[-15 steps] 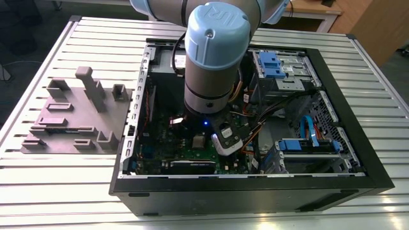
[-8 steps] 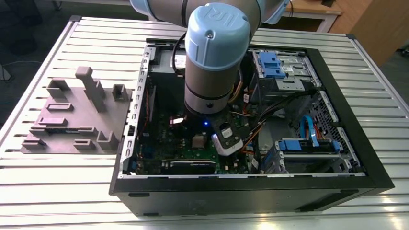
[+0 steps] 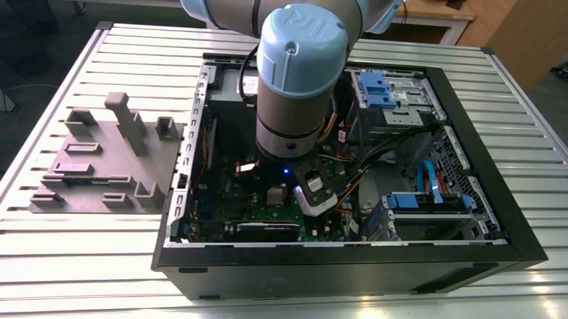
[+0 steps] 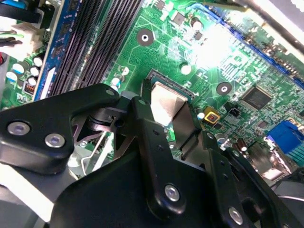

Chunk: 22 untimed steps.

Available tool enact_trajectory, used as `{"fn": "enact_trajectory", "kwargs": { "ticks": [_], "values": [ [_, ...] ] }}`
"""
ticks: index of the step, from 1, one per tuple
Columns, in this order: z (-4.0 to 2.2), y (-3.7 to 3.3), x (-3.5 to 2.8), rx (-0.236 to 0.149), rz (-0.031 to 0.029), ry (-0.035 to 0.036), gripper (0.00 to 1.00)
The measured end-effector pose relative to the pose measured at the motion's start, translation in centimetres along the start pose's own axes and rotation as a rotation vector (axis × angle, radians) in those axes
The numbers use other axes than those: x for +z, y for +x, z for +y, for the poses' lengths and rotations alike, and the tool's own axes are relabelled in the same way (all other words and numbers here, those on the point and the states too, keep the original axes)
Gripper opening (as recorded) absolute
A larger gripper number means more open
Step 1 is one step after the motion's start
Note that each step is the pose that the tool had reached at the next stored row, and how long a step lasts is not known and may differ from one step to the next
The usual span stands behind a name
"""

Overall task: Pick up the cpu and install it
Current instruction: 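Place the cpu into insertion slot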

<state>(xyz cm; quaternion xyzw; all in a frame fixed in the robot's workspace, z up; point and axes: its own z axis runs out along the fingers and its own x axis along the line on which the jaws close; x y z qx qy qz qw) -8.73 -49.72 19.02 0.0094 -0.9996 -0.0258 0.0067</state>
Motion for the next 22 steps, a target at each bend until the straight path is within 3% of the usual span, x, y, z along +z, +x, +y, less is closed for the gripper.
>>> {"fn": "enact_trajectory", "kwargs": {
  "ticks": [9,22],
  "values": [
    [-0.04,-0.11,-0.11,0.000,0.0050,-0.0009,0.46],
    [-0.03,-0.11,-0.26,0.000,0.0060,-0.0010,0.46]
  ]
}}
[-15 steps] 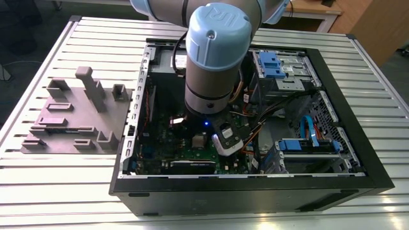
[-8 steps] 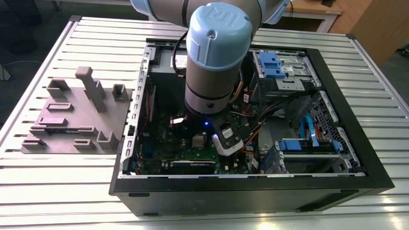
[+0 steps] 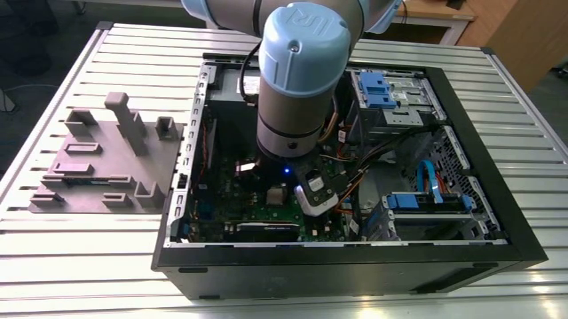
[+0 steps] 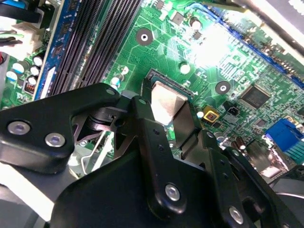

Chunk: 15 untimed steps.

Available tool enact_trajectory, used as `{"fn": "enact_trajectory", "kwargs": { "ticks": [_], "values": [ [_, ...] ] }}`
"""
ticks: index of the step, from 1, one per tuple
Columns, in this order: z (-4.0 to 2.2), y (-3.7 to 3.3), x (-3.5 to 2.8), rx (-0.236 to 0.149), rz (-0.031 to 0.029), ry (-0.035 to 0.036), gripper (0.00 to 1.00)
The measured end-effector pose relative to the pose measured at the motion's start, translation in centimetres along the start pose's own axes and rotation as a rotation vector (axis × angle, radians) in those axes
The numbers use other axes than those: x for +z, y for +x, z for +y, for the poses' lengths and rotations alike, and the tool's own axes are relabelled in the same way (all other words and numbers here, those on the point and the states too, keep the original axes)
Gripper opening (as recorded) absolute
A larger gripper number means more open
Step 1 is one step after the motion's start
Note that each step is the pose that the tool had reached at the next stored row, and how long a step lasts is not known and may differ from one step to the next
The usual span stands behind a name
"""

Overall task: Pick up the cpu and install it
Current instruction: 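Place the cpu into insertion slot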

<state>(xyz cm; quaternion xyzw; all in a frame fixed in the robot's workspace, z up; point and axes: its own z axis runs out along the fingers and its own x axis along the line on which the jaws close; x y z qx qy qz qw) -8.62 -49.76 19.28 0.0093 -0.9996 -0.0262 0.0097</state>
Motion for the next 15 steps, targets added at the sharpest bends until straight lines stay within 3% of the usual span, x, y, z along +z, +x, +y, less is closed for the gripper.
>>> {"fn": "enact_trajectory", "kwargs": {
  "ticks": [9,15],
  "values": [
    [0.00,-0.06,0.06,0.000,0.0002,-0.0060,0.46],
    [-0.01,-0.07,0.10,-0.001,0.0003,-0.0064,0.46]
  ]
}}
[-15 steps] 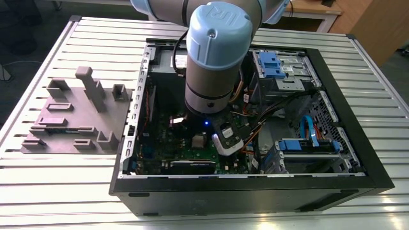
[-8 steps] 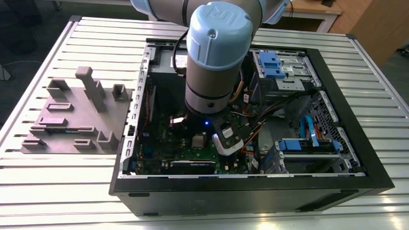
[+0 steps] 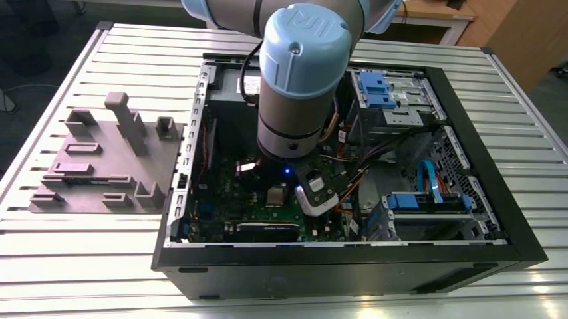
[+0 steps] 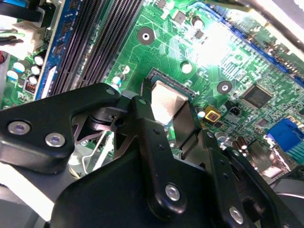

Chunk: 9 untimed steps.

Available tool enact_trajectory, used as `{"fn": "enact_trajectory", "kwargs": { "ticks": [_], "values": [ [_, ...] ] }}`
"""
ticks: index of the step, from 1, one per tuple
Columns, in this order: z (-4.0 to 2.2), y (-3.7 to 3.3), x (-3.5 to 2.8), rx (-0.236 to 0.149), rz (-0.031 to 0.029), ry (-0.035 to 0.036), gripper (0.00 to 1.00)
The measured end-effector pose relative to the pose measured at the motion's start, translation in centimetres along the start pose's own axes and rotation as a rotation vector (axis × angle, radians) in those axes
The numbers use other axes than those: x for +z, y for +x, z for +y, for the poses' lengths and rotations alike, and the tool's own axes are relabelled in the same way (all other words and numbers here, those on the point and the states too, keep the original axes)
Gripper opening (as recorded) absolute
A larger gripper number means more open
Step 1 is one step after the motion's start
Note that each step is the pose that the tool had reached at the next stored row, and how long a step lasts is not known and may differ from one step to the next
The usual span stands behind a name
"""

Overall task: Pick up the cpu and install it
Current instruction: 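Place the cpu into insertion slot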

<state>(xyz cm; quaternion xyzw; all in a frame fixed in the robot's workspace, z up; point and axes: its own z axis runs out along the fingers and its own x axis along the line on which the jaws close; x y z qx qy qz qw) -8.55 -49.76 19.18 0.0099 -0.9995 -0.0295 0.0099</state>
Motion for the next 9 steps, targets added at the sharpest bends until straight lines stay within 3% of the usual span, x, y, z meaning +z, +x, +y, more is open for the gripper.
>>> {"fn": "enact_trajectory", "kwargs": {
  "ticks": [9],
  "values": [
    [-0.08,-0.03,0.00,-0.031,0.0019,0.0006,0.46]
  ]
}}
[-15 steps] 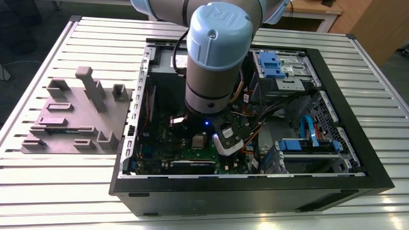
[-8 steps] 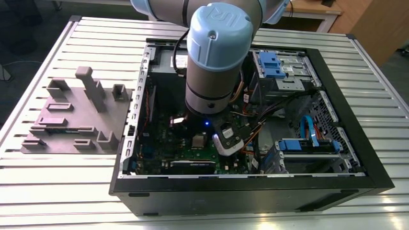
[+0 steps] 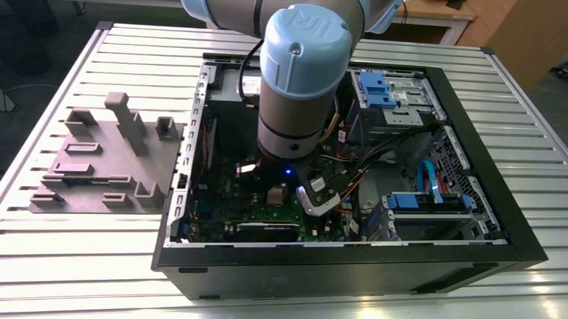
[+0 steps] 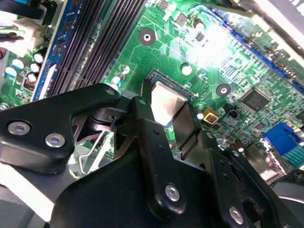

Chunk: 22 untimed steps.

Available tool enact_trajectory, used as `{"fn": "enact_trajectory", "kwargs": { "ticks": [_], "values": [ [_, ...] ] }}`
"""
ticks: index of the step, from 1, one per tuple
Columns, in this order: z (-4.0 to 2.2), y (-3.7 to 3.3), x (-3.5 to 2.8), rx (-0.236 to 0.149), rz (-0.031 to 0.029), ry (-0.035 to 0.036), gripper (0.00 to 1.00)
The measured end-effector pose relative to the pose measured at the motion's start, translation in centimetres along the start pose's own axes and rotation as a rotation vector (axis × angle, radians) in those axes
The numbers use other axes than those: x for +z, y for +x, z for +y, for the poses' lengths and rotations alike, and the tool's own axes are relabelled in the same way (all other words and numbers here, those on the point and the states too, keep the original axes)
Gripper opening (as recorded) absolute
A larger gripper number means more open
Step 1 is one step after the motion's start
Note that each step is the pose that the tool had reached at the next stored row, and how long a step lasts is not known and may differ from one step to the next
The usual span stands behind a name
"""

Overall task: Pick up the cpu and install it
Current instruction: 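Place the cpu into insertion slot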

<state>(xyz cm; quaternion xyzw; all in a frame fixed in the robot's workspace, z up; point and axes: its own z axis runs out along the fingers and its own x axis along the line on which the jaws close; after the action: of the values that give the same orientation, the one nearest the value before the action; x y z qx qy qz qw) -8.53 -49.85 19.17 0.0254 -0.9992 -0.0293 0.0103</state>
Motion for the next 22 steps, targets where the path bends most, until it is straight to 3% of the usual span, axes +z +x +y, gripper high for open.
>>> {"fn": "enact_trajectory", "kwargs": {
  "ticks": [22],
  "values": [
    [0.03,-0.01,-0.50,0.000,0.0016,-0.0002,0.46]
  ]
}}
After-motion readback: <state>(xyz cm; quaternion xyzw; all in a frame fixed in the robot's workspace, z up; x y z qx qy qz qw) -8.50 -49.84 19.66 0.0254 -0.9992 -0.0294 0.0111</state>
